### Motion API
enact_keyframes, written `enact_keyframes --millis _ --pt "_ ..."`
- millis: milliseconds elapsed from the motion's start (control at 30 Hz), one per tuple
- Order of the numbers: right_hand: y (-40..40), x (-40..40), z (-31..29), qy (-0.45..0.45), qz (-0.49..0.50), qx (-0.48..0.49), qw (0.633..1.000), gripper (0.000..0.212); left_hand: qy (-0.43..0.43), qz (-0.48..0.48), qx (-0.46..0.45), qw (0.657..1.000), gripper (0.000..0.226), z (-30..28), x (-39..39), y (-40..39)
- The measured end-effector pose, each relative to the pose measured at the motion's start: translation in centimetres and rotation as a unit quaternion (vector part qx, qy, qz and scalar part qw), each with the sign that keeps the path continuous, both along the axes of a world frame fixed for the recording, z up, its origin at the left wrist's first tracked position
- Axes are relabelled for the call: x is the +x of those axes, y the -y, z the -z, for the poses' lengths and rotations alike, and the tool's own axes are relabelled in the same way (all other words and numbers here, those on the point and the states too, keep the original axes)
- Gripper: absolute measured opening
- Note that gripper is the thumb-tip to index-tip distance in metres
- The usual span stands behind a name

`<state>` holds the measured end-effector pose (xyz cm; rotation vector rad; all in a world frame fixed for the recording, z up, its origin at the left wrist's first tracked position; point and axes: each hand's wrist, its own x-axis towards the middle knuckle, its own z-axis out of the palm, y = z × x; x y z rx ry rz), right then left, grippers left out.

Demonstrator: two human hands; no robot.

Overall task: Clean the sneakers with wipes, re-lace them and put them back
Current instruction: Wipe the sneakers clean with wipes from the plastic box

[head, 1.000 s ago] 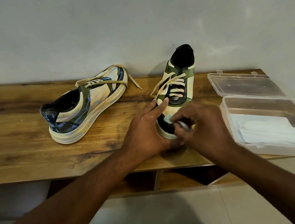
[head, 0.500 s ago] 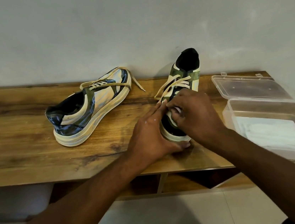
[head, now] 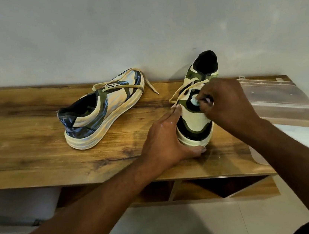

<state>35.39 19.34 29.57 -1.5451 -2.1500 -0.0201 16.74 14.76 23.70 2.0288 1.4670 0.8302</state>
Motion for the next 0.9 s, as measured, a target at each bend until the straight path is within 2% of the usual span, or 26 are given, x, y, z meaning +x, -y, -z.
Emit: enact_keyframes --millis 100,200,333,433,500,600,733,900 --pt "1.2 -1.7 1.2 0.02 -0.022 -0.002 1.0 0.008 0.021 0.0 -0.008 1.0 0.134 0.1 0.1 0.1" --pt "1.5 -2.3 1.2 -0.005 -0.058 -0.025 0.998 0.011 0.028 0.006 -0.004 1.0 0.134 0.4 0.1 0.0" --pt "0.5 0.4 -0.2 -0.035 0.001 0.013 0.999 0.014 0.012 0.003 0.009 1.0 0.131 -0.1 0.0 0.1" --pt "1.3 0.7 0.0 -0.055 0.005 0.03 0.998 0.016 0.015 0.006 0.014 1.0 0.118 -0.4 -0.7 -0.2" --pt "1.5 1.5 0.2 -0.104 0.028 0.027 0.994 0.019 0.011 0.004 0.02 1.0 0.104 -0.4 -1.5 -0.4" --pt "1.4 3.1 0.5 -0.159 0.075 0.025 0.984 0.026 -0.023 -0.021 0.034 0.999 0.099 -0.5 -2.5 -0.6" --pt "1.9 3.5 2.1 -0.187 0.075 -0.003 0.979 0.024 -0.073 -0.019 0.025 0.997 0.114 -0.3 -2.5 -0.5" --pt "2.3 2.8 2.4 -0.23 0.058 0.006 0.971 0.026 -0.065 -0.044 0.035 0.996 0.121 -0.5 -0.3 -0.5"
